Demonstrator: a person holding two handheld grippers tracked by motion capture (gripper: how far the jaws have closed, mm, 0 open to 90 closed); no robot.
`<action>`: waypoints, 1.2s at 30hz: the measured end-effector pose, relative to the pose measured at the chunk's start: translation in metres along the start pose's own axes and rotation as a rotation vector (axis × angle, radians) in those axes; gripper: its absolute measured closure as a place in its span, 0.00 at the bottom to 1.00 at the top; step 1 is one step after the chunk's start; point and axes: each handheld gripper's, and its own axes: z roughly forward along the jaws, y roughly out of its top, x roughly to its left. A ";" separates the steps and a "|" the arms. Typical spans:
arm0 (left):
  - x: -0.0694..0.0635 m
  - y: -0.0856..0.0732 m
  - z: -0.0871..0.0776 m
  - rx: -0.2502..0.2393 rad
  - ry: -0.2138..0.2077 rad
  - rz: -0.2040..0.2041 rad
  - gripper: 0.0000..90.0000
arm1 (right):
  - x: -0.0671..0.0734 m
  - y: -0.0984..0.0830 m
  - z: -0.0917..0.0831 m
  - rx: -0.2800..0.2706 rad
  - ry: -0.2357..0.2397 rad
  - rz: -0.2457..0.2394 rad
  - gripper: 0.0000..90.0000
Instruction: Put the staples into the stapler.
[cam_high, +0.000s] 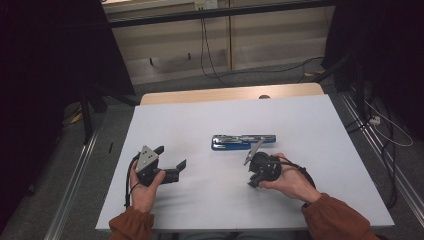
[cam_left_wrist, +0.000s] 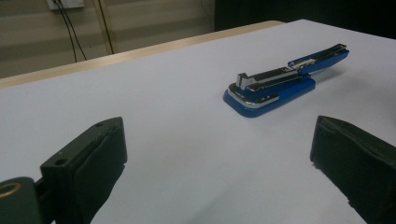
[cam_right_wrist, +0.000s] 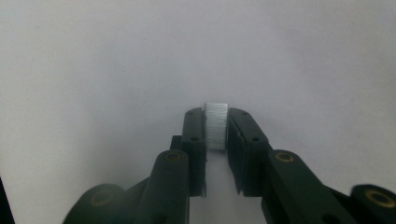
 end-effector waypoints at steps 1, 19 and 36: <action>0.000 0.000 0.000 0.000 0.000 0.001 0.04 | 0.000 0.000 0.000 0.000 0.001 0.002 0.86; 0.001 0.000 0.000 0.001 0.000 0.004 0.04 | 0.002 0.002 0.001 0.020 -0.010 -0.014 0.87; 0.000 0.000 0.000 -0.001 0.002 -0.001 0.04 | 0.000 0.000 -0.001 0.013 -0.010 -0.024 0.88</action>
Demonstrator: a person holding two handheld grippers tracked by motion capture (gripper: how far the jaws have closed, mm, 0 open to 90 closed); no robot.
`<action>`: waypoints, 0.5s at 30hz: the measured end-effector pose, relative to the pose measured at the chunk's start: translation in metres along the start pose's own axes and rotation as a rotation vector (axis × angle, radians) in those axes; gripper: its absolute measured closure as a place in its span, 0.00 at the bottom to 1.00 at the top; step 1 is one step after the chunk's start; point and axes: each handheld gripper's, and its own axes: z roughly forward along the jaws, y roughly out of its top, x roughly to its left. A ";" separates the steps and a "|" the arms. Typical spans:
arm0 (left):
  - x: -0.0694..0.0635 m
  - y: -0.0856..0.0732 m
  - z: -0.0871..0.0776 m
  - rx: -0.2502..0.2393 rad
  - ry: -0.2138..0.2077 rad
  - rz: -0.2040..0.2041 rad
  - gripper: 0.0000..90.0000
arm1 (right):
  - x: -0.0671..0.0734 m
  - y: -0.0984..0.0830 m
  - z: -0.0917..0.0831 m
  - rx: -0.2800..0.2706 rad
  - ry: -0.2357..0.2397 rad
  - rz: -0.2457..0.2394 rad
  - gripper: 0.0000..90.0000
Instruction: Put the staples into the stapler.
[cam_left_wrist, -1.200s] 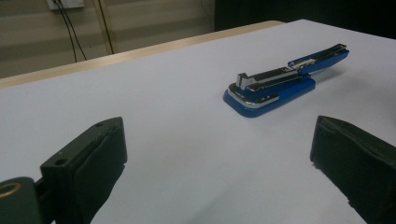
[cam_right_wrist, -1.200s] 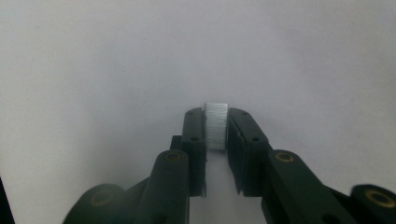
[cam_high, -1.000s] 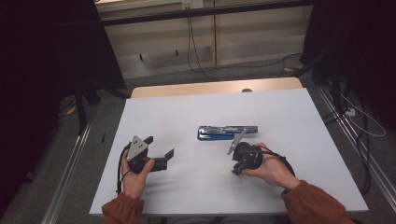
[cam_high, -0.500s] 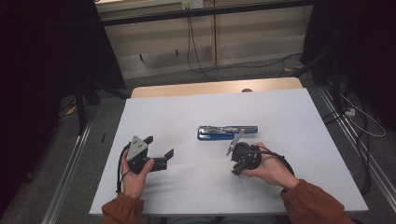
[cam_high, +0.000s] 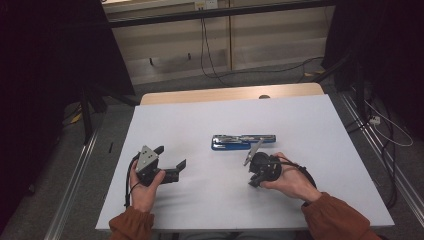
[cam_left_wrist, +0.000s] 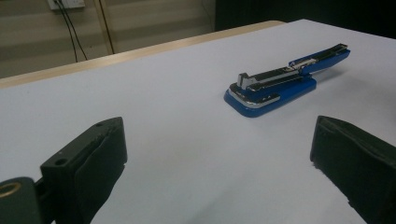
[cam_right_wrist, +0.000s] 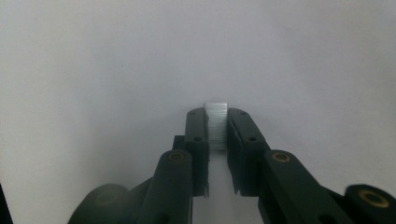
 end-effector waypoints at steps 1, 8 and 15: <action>0.000 0.000 0.000 0.001 0.001 0.000 0.04 | 0.000 0.000 -0.001 0.000 -0.003 0.000 0.88; 0.000 0.000 0.000 0.003 0.000 0.002 0.04 | -0.003 0.000 -0.004 -0.029 0.004 0.002 0.88; -0.001 0.000 0.000 0.005 -0.008 0.001 0.04 | -0.008 0.000 -0.010 -0.079 0.007 0.002 0.88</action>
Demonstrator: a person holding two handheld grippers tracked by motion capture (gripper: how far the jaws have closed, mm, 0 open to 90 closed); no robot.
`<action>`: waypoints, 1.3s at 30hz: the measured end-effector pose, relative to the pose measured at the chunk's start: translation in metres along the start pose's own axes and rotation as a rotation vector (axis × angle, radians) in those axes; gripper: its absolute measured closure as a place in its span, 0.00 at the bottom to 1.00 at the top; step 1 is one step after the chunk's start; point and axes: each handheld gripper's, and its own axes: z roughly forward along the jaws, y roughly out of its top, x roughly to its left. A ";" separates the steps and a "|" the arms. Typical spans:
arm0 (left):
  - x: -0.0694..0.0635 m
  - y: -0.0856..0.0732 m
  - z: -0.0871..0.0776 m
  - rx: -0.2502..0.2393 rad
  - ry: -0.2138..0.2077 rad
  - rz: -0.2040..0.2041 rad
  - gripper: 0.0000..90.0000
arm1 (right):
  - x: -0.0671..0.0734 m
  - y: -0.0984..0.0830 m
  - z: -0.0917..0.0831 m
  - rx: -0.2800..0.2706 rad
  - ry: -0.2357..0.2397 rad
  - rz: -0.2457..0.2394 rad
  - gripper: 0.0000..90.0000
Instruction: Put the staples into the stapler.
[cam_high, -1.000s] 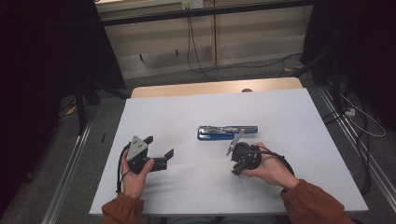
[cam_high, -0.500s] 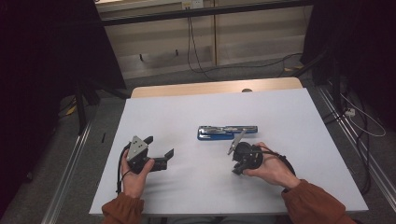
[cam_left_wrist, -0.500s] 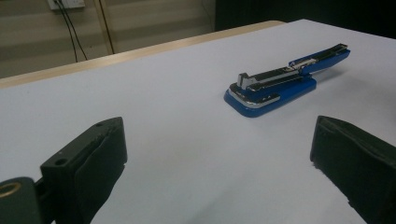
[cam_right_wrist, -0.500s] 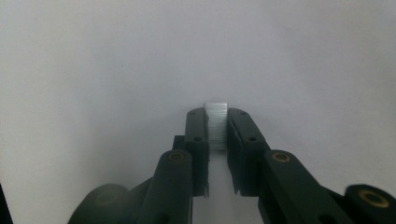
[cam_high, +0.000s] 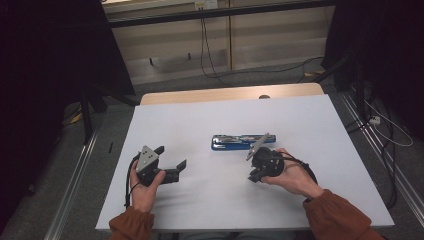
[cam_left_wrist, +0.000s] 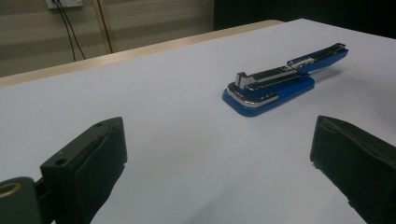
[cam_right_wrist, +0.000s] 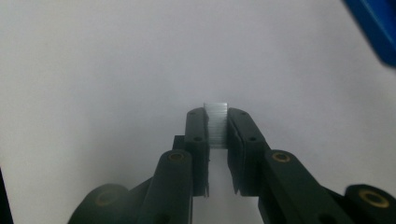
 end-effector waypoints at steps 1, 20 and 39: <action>0.000 0.000 0.000 0.001 -0.001 0.000 0.04 | -0.001 0.001 -0.001 -0.004 0.001 -0.007 0.88; 0.000 0.000 0.000 0.000 -0.002 0.000 0.04 | -0.020 0.016 -0.018 -0.101 -0.016 -0.027 0.88; 0.000 0.000 -0.001 -0.001 -0.002 0.003 0.04 | -0.028 0.031 -0.028 -0.164 -0.036 -0.041 0.88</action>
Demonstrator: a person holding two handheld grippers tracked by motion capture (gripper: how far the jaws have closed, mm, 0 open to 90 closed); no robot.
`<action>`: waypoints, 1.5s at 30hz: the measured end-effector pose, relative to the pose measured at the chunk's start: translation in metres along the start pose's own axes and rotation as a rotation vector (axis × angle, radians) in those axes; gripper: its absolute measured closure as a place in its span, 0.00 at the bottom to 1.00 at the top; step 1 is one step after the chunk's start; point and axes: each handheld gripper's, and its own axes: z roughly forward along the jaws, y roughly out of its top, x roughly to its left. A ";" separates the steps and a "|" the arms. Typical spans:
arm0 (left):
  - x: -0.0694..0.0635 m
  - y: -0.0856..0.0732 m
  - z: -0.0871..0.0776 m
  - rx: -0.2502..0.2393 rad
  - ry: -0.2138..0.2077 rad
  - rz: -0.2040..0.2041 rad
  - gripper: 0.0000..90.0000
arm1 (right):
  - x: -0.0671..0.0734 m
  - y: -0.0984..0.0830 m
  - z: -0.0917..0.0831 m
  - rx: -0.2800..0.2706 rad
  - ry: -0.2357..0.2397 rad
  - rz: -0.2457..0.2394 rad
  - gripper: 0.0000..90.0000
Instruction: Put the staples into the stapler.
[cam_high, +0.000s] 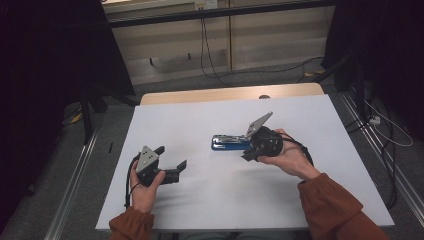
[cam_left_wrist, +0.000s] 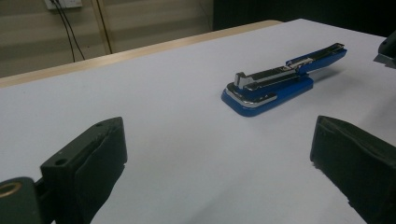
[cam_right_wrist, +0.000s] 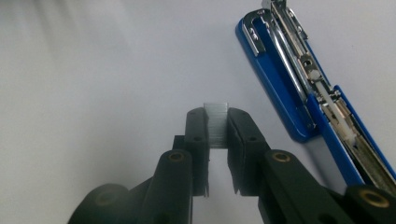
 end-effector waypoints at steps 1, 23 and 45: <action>0.000 0.000 0.000 0.002 -0.001 0.002 0.04 | -0.001 0.001 0.000 -0.005 0.002 -0.005 0.88; 0.000 0.000 -0.001 0.000 -0.001 0.000 0.04 | -0.014 0.031 -0.006 -0.046 -0.025 -0.039 0.88; 0.000 0.000 -0.001 0.000 -0.004 -0.004 0.04 | -0.035 0.060 0.010 -0.030 -0.028 -0.088 0.88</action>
